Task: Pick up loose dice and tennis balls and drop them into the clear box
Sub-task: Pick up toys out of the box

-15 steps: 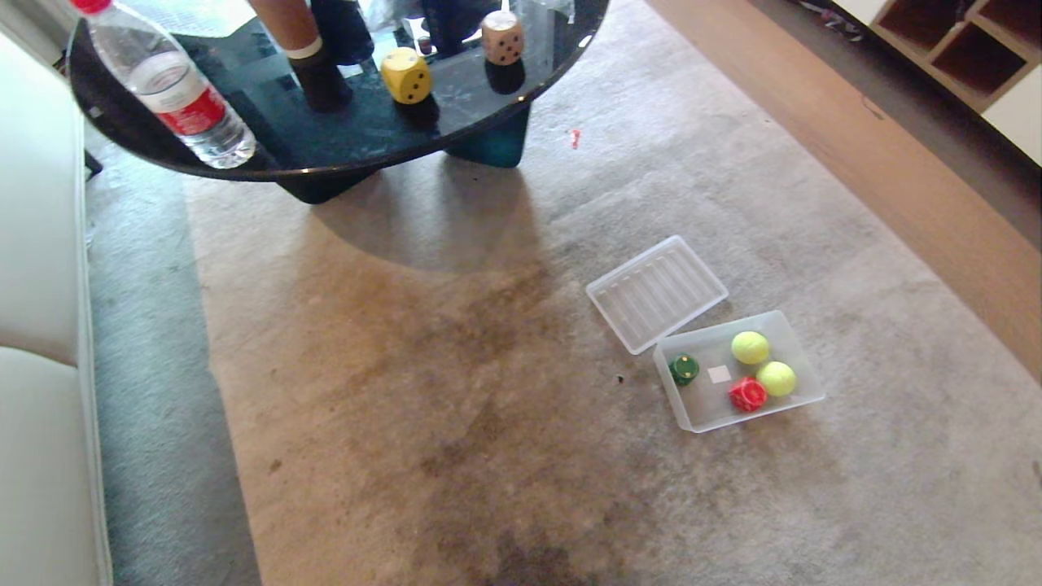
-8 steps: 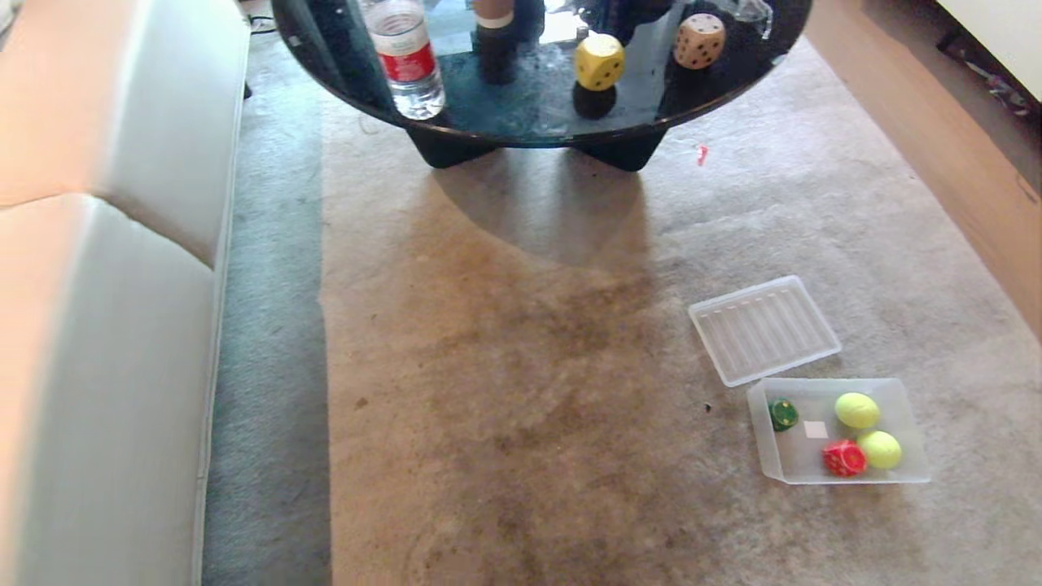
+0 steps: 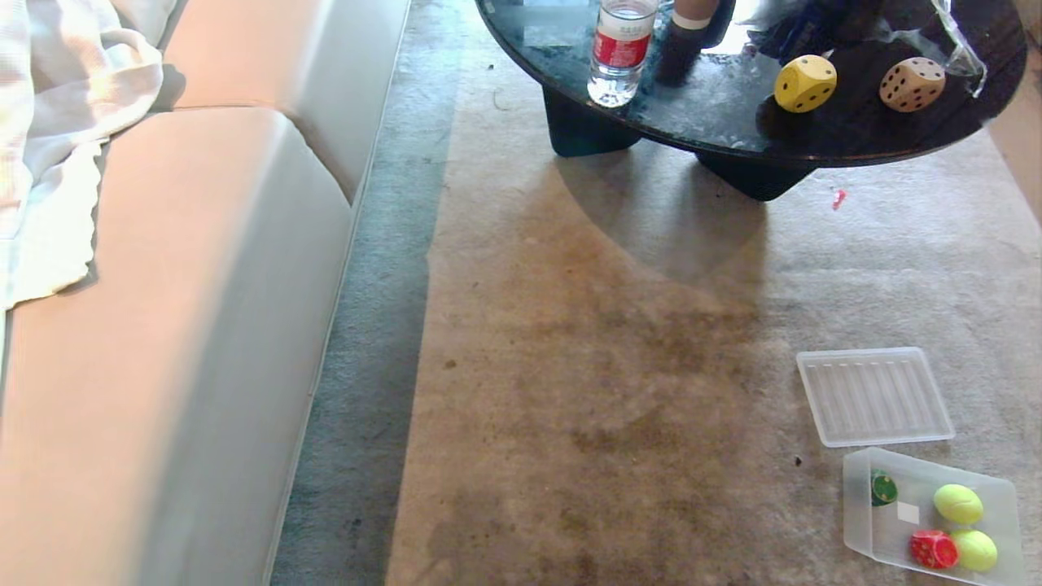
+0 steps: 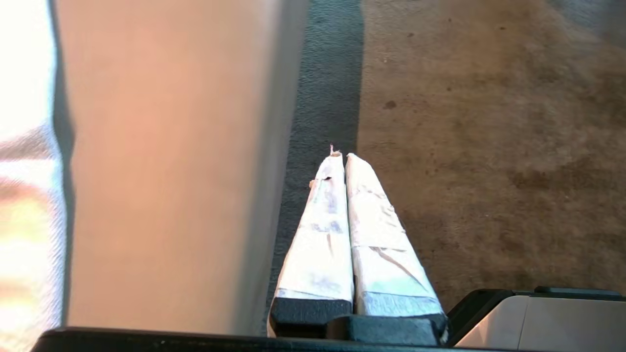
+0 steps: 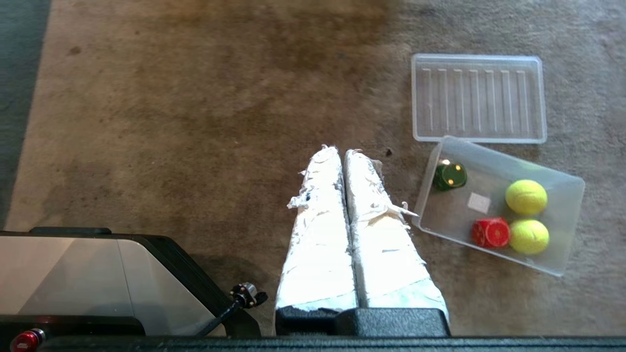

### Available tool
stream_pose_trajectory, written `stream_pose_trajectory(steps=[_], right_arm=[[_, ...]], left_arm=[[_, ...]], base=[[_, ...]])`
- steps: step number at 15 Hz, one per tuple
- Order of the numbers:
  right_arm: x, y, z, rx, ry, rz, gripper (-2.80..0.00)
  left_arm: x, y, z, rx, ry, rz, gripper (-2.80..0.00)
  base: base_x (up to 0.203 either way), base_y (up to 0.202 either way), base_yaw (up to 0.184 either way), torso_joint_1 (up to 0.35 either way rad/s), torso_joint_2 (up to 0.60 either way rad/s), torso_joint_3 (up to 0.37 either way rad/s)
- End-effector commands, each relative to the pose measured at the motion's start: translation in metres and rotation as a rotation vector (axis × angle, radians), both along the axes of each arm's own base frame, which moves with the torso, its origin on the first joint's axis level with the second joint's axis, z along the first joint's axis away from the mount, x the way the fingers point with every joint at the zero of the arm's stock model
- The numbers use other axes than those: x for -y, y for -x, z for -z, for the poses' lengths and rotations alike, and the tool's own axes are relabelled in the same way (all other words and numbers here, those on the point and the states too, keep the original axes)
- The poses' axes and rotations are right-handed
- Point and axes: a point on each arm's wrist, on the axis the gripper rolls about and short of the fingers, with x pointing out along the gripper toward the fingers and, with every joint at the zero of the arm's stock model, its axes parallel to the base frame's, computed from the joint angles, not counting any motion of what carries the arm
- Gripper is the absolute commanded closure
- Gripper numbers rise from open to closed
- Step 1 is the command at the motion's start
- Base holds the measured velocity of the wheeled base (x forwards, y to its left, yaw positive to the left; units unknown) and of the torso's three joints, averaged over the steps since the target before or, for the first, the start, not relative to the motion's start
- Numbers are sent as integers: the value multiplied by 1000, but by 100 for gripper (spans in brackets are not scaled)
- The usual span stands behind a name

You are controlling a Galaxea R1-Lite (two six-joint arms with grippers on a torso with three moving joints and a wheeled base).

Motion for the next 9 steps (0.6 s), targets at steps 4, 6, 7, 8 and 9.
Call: stream_pose_trajectory(steps=[4,6,7,8,9], right_arm=[[0,0,0,-1,-1,0,0],[0,0,0,-2,-1,-1,0],[0,0,0,-2,-1,0,0],[0,0,0,-2,-1,1,0],[0,0,0,-2,-1,0,0]], left_arm=[[0,0,0,-1,1,0,0],[0,0,0,0,1,0,0],[0,0,0,-1,1,0,0],[0,0,0,-1,1,0,0],[0,0,0,1,1,0,0]], base=[[0,0,0,0,0,0],[0,0,0,0,0,0],[0,0,0,0,0,0],[0,0,0,4,2,33],[0,0,0,5,-1,144]])
